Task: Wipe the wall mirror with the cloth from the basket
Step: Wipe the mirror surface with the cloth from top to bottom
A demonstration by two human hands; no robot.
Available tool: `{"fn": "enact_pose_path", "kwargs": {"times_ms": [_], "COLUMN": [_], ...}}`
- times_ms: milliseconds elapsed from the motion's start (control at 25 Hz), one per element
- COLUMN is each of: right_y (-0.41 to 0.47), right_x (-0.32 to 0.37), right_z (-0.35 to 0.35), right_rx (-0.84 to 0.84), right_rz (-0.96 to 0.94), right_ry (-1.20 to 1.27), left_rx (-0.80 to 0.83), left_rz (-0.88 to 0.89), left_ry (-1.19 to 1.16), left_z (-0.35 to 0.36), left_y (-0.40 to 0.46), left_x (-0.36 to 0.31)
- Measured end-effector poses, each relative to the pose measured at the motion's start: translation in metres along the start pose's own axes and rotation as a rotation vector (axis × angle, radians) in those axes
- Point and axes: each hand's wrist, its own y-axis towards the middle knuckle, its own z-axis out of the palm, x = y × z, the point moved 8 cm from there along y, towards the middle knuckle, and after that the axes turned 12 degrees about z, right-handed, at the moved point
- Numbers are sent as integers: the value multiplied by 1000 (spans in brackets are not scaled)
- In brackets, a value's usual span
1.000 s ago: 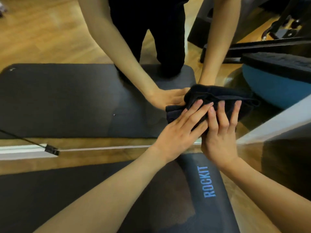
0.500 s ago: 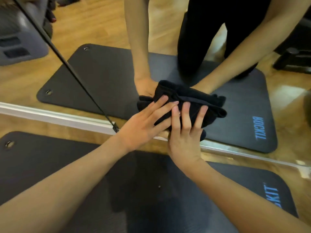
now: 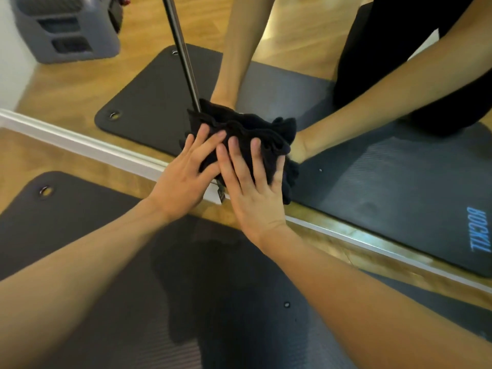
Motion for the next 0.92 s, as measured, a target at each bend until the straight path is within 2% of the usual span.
{"fn": "enact_pose_path", "kwargs": {"times_ms": [160,400,560,680,920], "right_y": [-24,-42,-57,-77,-126], "right_x": [-5,-23,-64,-116,-243], "right_z": [19,23,-1,-32,-115], "right_rx": [87,199,202,205,99], "right_rz": [-177,-246,-280,-283,-245], "right_ry": [-101,-166,-161,-206,-285], "left_rx": [-87,-170,-170,-211,-254], "left_rz": [-93,-197,-225,-159,10], "left_ry": [-137,-193,-201,-241,-316], "left_z": [39,60,75,82,107], "left_y": [-23,-24,-3,31,116], "left_x": [-3,-34,-76,-126,-245]}}
